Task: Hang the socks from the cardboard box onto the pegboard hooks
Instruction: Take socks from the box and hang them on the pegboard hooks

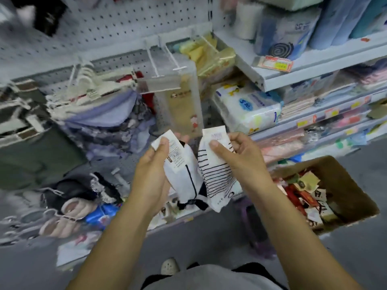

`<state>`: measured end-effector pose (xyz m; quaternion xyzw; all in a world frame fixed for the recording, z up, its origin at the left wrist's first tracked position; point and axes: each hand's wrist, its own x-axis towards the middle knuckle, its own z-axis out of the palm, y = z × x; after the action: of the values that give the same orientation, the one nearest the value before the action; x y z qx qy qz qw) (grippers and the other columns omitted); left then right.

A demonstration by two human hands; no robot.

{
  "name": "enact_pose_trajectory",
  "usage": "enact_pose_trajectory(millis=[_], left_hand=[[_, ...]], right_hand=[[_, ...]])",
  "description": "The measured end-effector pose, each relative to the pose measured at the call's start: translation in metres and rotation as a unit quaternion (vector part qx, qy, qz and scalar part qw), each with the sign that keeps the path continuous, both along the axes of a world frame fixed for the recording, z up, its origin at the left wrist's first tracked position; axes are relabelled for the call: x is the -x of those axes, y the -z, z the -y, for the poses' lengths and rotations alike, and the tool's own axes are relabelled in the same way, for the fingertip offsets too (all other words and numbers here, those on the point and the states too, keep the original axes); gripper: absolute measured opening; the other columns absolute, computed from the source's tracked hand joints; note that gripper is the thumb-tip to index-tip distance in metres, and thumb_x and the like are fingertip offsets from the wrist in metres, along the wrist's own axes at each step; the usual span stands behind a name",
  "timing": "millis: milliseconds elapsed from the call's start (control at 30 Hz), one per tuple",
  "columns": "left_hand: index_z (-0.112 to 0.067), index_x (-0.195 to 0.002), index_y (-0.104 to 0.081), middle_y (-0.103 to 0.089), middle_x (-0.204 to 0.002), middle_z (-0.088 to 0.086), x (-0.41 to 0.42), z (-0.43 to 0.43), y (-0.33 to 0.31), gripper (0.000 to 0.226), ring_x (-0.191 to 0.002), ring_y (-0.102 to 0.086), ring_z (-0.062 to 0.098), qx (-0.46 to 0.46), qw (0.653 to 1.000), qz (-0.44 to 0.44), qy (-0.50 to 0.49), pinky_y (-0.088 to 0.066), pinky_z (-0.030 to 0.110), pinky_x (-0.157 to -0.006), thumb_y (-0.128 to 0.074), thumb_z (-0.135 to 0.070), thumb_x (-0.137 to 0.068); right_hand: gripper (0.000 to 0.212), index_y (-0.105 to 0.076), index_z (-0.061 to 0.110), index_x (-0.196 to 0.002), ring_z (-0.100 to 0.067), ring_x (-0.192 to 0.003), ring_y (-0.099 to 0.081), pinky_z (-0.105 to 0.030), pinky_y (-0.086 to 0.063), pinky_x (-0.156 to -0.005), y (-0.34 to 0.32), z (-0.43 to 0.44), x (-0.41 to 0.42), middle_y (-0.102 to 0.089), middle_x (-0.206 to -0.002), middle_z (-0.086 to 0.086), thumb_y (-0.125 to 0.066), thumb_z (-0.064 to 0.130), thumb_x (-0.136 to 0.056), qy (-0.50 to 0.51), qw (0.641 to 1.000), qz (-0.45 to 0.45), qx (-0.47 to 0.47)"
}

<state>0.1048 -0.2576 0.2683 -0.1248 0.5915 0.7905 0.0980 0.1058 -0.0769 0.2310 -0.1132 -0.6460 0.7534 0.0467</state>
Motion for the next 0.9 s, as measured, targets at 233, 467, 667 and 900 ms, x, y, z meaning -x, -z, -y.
enact_pose_trajectory(millis=[233,467,667,900], left_hand=[[-0.026,-0.136,-0.059,-0.076,-0.098,-0.003,0.031,0.111,-0.033,0.032,-0.098,-0.069,0.013,-0.018,0.994,-0.084,-0.073,-0.056,0.029,-0.093,-0.045,-0.022,-0.107],[-0.032,-0.159,-0.027,-0.036,-0.162,-0.004,0.058,0.205,-0.066,0.058,-0.138,-0.052,0.016,-0.044,0.985,-0.166,-0.003,-0.056,0.026,-0.091,-0.036,-0.012,-0.106],[-0.031,-0.155,-0.037,-0.057,-0.145,-0.010,0.083,0.260,-0.094,0.062,-0.121,-0.064,0.007,0.108,0.970,-0.213,-0.039,-0.044,0.038,-0.113,-0.057,-0.007,-0.101],[-0.025,-0.108,-0.073,-0.078,-0.104,-0.009,0.098,0.296,-0.133,0.018,-0.098,-0.073,0.008,0.144,0.934,-0.266,-0.187,-0.059,0.029,-0.090,-0.069,-0.013,-0.095]], right_hand=[[0.022,-0.066,0.016,-0.111,-0.021,-0.093,-0.075,-0.039,-0.061,-0.078,-0.039,0.122,0.039,-0.078,-0.102,-0.004,-0.071,0.026,-0.093,-0.076,0.996,-0.052,-0.020],[0.020,-0.066,0.015,-0.112,-0.025,-0.094,-0.075,-0.046,-0.061,-0.084,-0.086,0.211,0.064,-0.077,-0.104,-0.005,-0.070,0.021,-0.093,-0.116,0.987,-0.108,-0.005],[0.019,-0.067,0.020,-0.110,-0.027,-0.094,-0.075,-0.054,-0.059,-0.087,-0.125,0.243,0.085,-0.078,-0.103,-0.004,-0.071,0.027,-0.093,-0.118,0.983,-0.140,-0.018],[0.017,-0.072,0.021,-0.109,-0.017,-0.087,-0.075,-0.037,-0.062,-0.076,-0.170,0.262,0.116,-0.078,-0.098,-0.001,-0.058,0.017,-0.099,-0.126,0.977,-0.163,-0.054]])
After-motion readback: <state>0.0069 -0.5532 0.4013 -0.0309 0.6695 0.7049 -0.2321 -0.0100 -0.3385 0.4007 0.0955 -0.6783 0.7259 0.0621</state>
